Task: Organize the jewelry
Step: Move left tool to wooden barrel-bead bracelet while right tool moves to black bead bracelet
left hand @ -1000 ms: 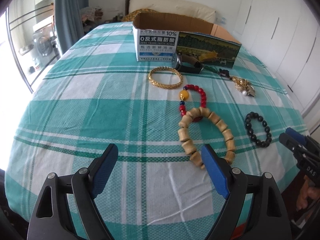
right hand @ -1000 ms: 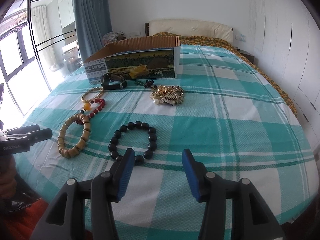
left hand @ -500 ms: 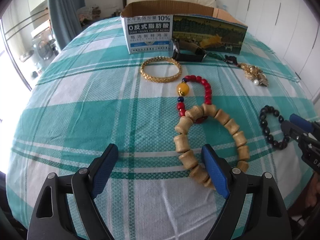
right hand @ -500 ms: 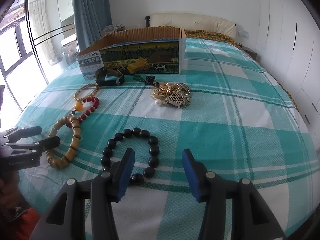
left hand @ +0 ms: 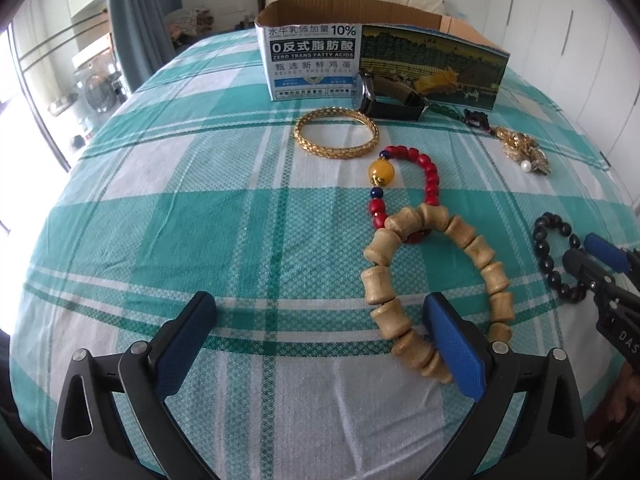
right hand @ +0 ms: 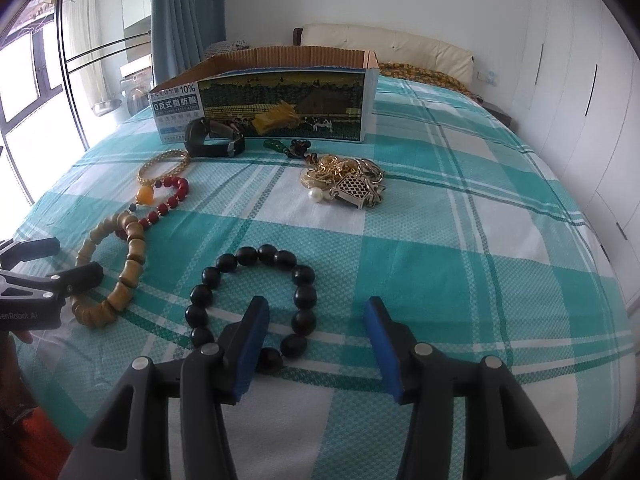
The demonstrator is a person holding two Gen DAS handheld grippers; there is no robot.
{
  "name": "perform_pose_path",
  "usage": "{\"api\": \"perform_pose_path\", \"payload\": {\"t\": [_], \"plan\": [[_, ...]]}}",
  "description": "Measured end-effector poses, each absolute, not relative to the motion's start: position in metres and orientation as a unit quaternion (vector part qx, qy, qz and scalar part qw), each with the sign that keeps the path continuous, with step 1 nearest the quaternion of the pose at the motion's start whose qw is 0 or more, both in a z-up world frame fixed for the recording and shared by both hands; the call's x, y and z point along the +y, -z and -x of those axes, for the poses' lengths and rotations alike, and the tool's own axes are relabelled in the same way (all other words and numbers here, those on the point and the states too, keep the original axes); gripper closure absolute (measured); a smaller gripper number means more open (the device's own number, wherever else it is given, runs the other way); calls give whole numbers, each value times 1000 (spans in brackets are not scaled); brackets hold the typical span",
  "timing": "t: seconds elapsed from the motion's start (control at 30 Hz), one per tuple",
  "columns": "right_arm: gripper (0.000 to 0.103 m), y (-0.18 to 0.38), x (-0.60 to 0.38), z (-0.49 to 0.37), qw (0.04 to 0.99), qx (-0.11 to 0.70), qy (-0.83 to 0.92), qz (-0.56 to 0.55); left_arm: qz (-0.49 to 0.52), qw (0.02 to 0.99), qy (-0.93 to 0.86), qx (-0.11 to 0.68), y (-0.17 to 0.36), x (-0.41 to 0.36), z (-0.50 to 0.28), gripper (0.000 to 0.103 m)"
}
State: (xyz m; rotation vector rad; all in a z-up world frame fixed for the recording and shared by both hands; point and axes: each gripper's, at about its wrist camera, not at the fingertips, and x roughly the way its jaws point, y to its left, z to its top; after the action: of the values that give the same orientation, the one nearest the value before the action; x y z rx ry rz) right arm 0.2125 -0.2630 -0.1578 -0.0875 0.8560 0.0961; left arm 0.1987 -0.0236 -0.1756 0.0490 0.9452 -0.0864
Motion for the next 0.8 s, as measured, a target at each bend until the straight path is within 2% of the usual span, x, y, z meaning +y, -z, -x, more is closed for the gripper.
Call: {"api": "perform_pose_path", "payload": {"t": [0.73, 0.8], "plan": [[47, 160, -262, -210, 913, 405, -32, 38, -31, 890, 61, 451, 175, -32, -198, 1], [47, 160, -262, -209, 913, 404, -31, 38, -30, 892, 62, 448, 175, -33, -196, 6]]}}
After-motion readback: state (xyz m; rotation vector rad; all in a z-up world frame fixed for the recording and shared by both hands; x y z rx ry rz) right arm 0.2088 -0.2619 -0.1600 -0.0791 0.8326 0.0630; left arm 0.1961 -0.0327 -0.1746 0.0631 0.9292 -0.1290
